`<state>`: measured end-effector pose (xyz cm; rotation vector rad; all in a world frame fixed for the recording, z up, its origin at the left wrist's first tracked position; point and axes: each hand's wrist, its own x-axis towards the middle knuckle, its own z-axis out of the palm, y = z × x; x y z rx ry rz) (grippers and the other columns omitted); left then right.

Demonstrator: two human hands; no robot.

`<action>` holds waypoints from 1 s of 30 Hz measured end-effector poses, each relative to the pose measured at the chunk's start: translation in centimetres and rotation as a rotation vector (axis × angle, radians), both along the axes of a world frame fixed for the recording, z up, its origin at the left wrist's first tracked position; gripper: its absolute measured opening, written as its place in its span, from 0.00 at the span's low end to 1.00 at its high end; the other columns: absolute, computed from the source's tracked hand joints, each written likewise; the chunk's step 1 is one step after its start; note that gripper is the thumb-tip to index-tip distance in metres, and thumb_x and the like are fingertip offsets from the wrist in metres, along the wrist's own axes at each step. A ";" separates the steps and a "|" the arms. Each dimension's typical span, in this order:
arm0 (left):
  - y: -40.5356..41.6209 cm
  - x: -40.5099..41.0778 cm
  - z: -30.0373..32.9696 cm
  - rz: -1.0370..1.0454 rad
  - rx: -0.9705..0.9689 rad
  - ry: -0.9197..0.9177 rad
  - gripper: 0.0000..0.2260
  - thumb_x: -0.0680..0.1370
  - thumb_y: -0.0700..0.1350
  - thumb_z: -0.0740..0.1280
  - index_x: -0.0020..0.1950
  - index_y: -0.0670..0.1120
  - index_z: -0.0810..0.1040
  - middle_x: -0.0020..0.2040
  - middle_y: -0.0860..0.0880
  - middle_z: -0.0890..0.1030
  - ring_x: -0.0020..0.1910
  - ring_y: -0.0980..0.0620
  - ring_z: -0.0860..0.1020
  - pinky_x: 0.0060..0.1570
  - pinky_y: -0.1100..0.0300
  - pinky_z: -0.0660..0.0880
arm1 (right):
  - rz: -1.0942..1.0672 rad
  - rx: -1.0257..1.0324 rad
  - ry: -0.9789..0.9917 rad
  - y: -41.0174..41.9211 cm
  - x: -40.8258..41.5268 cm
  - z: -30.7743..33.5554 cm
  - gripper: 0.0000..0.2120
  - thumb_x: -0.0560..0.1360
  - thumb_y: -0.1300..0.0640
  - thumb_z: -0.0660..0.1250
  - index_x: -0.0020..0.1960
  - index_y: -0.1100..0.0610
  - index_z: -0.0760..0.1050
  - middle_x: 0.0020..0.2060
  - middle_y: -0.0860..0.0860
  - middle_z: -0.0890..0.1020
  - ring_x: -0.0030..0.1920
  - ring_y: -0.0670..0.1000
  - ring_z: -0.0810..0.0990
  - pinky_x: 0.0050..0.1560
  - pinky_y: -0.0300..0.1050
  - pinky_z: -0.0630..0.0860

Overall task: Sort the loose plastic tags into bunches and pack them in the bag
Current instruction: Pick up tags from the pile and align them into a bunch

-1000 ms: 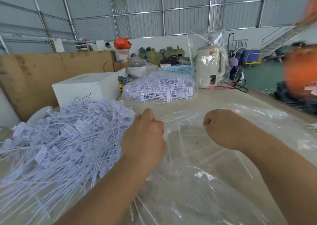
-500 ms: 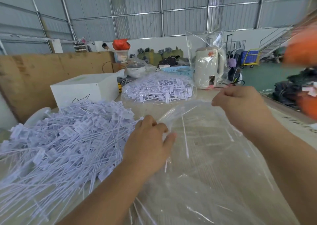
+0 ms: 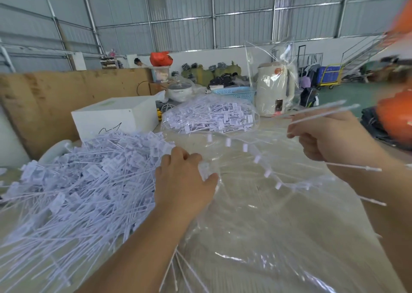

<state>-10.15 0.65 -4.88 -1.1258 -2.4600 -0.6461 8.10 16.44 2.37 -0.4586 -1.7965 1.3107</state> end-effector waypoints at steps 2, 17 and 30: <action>0.0 0.4 0.2 -0.072 0.091 -0.095 0.22 0.72 0.65 0.66 0.62 0.57 0.77 0.60 0.54 0.70 0.62 0.49 0.68 0.63 0.54 0.64 | 0.010 0.134 -0.130 -0.7 -0.4 -0.6 0.10 0.69 0.67 0.70 0.30 0.62 0.77 0.19 0.49 0.64 0.20 0.47 0.59 0.22 0.33 0.56; -0.8 0.2 1.5 -0.661 0.576 -0.631 0.08 0.70 0.50 0.72 0.48 0.58 0.82 0.47 0.54 0.85 0.50 0.53 0.82 0.55 0.53 0.78 | 0.203 0.283 -0.284 -3.7 -3.5 -4.0 0.05 0.70 0.55 0.66 0.40 0.56 0.78 0.31 0.49 0.76 0.33 0.50 0.73 0.38 0.52 0.71; -1.4 0.6 3.1 -0.516 0.655 -0.808 0.10 0.76 0.37 0.67 0.45 0.51 0.85 0.41 0.47 0.86 0.34 0.53 0.79 0.34 0.60 0.75 | -0.035 0.765 -0.367 -2.0 -2.6 -3.9 0.10 0.80 0.51 0.62 0.41 0.54 0.73 0.28 0.49 0.70 0.30 0.47 0.69 0.33 0.43 0.67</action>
